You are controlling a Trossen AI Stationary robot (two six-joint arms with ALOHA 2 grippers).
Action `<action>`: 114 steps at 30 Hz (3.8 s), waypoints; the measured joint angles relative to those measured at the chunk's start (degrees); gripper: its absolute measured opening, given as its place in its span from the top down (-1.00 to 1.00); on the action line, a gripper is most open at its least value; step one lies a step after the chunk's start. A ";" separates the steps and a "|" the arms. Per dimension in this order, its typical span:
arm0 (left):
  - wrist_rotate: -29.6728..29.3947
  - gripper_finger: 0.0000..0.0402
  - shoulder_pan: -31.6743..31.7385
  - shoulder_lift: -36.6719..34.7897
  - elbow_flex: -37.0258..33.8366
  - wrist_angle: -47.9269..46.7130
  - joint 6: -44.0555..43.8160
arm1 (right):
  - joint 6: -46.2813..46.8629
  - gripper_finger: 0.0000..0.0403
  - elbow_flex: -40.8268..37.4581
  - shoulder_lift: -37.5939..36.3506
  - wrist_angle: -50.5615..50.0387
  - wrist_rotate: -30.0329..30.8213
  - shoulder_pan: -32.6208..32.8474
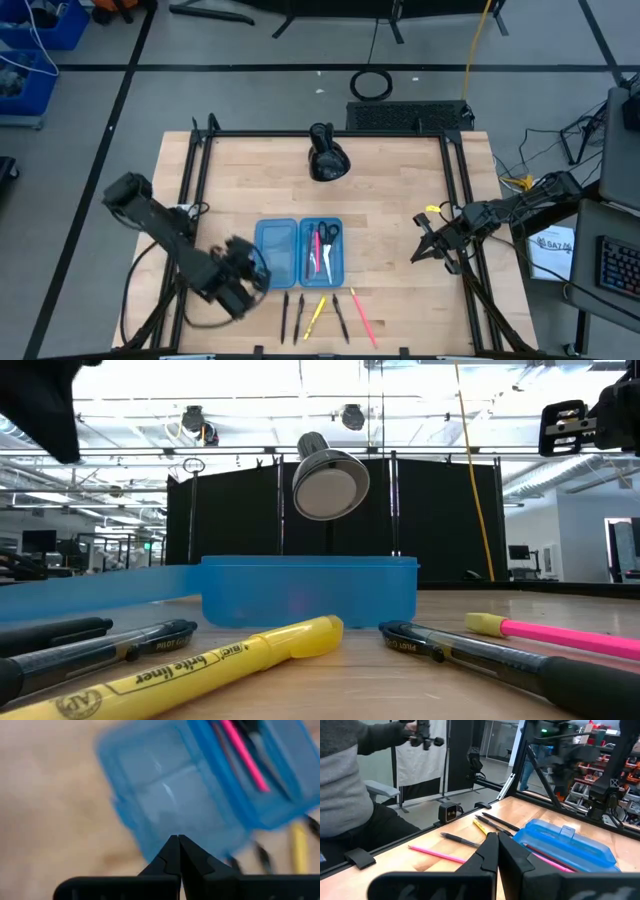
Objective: Pick & place school supplies into a supply box
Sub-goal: Put the left black pen into the blue supply box
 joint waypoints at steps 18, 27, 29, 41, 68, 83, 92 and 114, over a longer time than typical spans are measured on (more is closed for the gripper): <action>14.89 0.80 3.14 18.58 11.89 21.01 1.86 | -0.15 1.00 0.00 0.00 -0.02 0.04 0.00; 17.49 0.33 3.64 21.62 11.87 21.53 -3.43 | -0.15 1.00 0.00 0.00 -0.54 0.04 0.00; 18.18 0.27 3.64 21.62 11.87 21.60 -3.57 | -0.15 1.00 0.00 0.00 -0.68 0.04 0.00; 21.15 0.21 5.95 23.70 11.89 20.21 -0.59 | -0.58 1.00 0.00 0.00 -1.27 0.05 0.00; 26.82 0.83 8.06 30.43 12.17 21.31 4.74 | -0.61 1.00 0.00 0.02 -1.51 0.09 -0.02; 14.67 0.88 4.36 23.77 11.56 22.48 2.78 | 0.44 1.00 0.00 0.02 -1.20 0.07 -0.02; 15.15 0.99 3.47 22.93 11.58 23.37 3.91 | 0.44 1.00 0.00 0.02 -0.90 0.09 -0.02; 19.54 0.46 4.67 24.97 11.82 31.41 13.13 | 0.69 1.00 0.00 0.02 -0.83 0.09 -0.02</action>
